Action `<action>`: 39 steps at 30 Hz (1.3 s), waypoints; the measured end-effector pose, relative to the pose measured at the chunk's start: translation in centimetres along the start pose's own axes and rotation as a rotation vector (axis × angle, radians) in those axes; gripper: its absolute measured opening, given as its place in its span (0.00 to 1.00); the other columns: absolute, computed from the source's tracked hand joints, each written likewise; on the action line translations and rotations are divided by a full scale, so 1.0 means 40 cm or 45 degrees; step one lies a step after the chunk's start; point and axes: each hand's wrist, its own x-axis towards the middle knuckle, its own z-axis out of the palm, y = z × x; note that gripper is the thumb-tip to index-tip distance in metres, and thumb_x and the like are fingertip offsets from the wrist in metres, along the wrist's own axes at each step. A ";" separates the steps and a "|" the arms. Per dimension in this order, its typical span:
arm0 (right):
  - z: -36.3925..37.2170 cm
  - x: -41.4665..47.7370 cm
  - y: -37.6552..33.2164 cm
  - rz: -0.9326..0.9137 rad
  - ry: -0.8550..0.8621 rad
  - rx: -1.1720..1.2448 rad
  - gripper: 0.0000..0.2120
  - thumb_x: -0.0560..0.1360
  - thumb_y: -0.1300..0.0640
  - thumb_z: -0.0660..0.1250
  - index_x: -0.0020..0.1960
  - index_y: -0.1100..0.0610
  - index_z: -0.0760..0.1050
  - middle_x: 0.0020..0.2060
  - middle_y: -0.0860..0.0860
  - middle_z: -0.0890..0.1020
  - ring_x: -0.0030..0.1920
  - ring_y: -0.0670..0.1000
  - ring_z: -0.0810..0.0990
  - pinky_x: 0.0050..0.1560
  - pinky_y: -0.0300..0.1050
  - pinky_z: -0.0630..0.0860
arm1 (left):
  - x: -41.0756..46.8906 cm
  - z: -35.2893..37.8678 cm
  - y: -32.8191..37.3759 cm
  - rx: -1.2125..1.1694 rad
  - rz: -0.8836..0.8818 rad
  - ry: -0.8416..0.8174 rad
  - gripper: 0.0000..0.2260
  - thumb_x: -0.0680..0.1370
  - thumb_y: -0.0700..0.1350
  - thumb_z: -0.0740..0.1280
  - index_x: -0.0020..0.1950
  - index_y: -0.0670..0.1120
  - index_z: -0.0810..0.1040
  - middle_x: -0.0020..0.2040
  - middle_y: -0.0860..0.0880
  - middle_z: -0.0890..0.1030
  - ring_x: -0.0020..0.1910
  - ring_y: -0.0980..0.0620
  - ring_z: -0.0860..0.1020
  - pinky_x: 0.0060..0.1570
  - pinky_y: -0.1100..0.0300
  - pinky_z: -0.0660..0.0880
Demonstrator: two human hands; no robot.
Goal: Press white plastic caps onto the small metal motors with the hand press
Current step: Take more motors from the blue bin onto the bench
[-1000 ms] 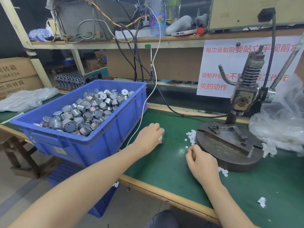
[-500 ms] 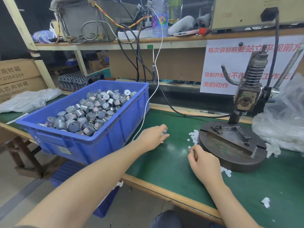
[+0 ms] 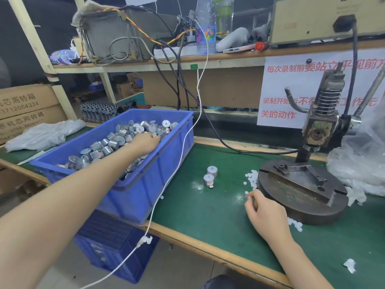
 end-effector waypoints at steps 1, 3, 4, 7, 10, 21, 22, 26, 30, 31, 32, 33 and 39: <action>-0.001 -0.001 -0.001 0.002 -0.008 -0.004 0.07 0.78 0.56 0.58 0.50 0.56 0.74 0.27 0.47 0.74 0.35 0.54 0.78 0.36 0.44 0.67 | -0.003 0.004 -0.016 0.085 -0.034 -0.052 0.18 0.83 0.48 0.49 0.44 0.39 0.71 0.57 0.36 0.74 0.56 0.40 0.72 0.55 0.53 0.67; -0.003 0.000 -0.003 0.005 -0.020 -0.012 0.07 0.78 0.56 0.58 0.50 0.56 0.74 0.27 0.47 0.73 0.34 0.54 0.78 0.36 0.44 0.68 | -0.019 0.004 -0.046 0.326 -0.170 -0.177 0.20 0.81 0.54 0.52 0.62 0.40 0.69 0.67 0.37 0.67 0.65 0.39 0.66 0.64 0.48 0.64; -0.003 0.000 -0.005 0.008 -0.021 -0.012 0.07 0.77 0.56 0.59 0.50 0.56 0.74 0.27 0.47 0.73 0.34 0.54 0.78 0.36 0.44 0.68 | -0.033 -0.002 -0.059 0.459 -0.265 -0.276 0.21 0.80 0.55 0.54 0.69 0.44 0.64 0.71 0.39 0.62 0.69 0.39 0.63 0.66 0.45 0.61; -0.003 0.002 -0.008 0.017 -0.014 -0.013 0.06 0.77 0.57 0.60 0.49 0.57 0.75 0.26 0.49 0.73 0.34 0.56 0.78 0.35 0.45 0.68 | -0.060 -0.019 -0.082 0.522 -0.491 -0.645 0.09 0.79 0.51 0.56 0.51 0.48 0.72 0.47 0.45 0.80 0.45 0.48 0.78 0.47 0.55 0.73; -0.002 0.002 -0.008 0.025 -0.009 -0.008 0.06 0.76 0.57 0.61 0.48 0.58 0.75 0.26 0.51 0.75 0.34 0.58 0.78 0.35 0.46 0.68 | -0.070 -0.029 -0.069 0.523 -0.522 -0.835 0.15 0.78 0.43 0.54 0.30 0.44 0.66 0.19 0.49 0.70 0.23 0.52 0.67 0.31 0.63 0.65; -0.002 -0.004 -0.009 0.022 -0.005 -0.014 0.05 0.76 0.57 0.61 0.45 0.58 0.73 0.26 0.51 0.75 0.33 0.58 0.77 0.33 0.46 0.67 | -0.067 -0.008 -0.122 0.353 -0.420 -0.794 0.10 0.77 0.44 0.57 0.37 0.42 0.69 0.30 0.45 0.68 0.30 0.49 0.65 0.35 0.59 0.62; -0.001 -0.003 -0.007 0.022 -0.007 -0.016 0.04 0.77 0.57 0.61 0.44 0.56 0.71 0.27 0.51 0.76 0.34 0.57 0.78 0.33 0.45 0.67 | -0.066 -0.003 -0.130 0.315 -0.392 -0.737 0.06 0.76 0.44 0.59 0.43 0.41 0.70 0.30 0.45 0.69 0.31 0.48 0.66 0.35 0.59 0.63; 0.002 -0.001 -0.005 0.021 -0.010 -0.033 0.04 0.77 0.56 0.60 0.43 0.55 0.68 0.28 0.52 0.77 0.34 0.57 0.78 0.34 0.45 0.67 | -0.060 0.011 -0.165 0.045 -0.323 -0.636 0.07 0.74 0.43 0.61 0.50 0.43 0.68 0.26 0.45 0.69 0.28 0.48 0.65 0.32 0.60 0.62; 0.002 -0.002 -0.007 0.016 -0.010 -0.034 0.04 0.77 0.56 0.60 0.43 0.55 0.69 0.28 0.52 0.77 0.33 0.57 0.78 0.33 0.45 0.67 | -0.062 0.014 -0.167 0.026 -0.276 -0.640 0.04 0.73 0.40 0.61 0.41 0.40 0.72 0.25 0.46 0.69 0.25 0.49 0.65 0.28 0.62 0.62; 0.001 -0.002 -0.008 0.013 -0.009 -0.035 0.04 0.76 0.56 0.61 0.43 0.56 0.70 0.27 0.51 0.77 0.33 0.57 0.78 0.33 0.45 0.67 | -0.063 0.015 -0.164 0.021 -0.270 -0.651 0.04 0.73 0.40 0.60 0.42 0.40 0.73 0.27 0.46 0.70 0.25 0.49 0.65 0.28 0.62 0.63; 0.001 -0.002 -0.008 0.014 -0.005 -0.032 0.04 0.76 0.57 0.61 0.44 0.56 0.71 0.27 0.51 0.76 0.33 0.57 0.78 0.33 0.45 0.67 | -0.066 0.016 -0.160 0.039 -0.253 -0.655 0.06 0.73 0.41 0.60 0.45 0.40 0.75 0.29 0.46 0.71 0.25 0.49 0.66 0.28 0.63 0.63; 0.000 -0.001 -0.008 0.020 -0.004 -0.029 0.05 0.76 0.57 0.61 0.45 0.57 0.73 0.27 0.50 0.75 0.33 0.57 0.78 0.33 0.45 0.67 | -0.068 0.016 -0.157 0.091 -0.223 -0.648 0.09 0.73 0.42 0.60 0.48 0.40 0.77 0.31 0.46 0.73 0.26 0.49 0.67 0.29 0.63 0.64; -0.005 -0.003 -0.012 0.024 -0.002 -0.013 0.05 0.76 0.58 0.61 0.46 0.58 0.74 0.27 0.51 0.76 0.34 0.58 0.78 0.34 0.46 0.67 | -0.095 0.007 -0.150 0.306 -0.047 -0.491 0.13 0.74 0.46 0.59 0.54 0.44 0.77 0.42 0.47 0.80 0.37 0.47 0.73 0.40 0.58 0.69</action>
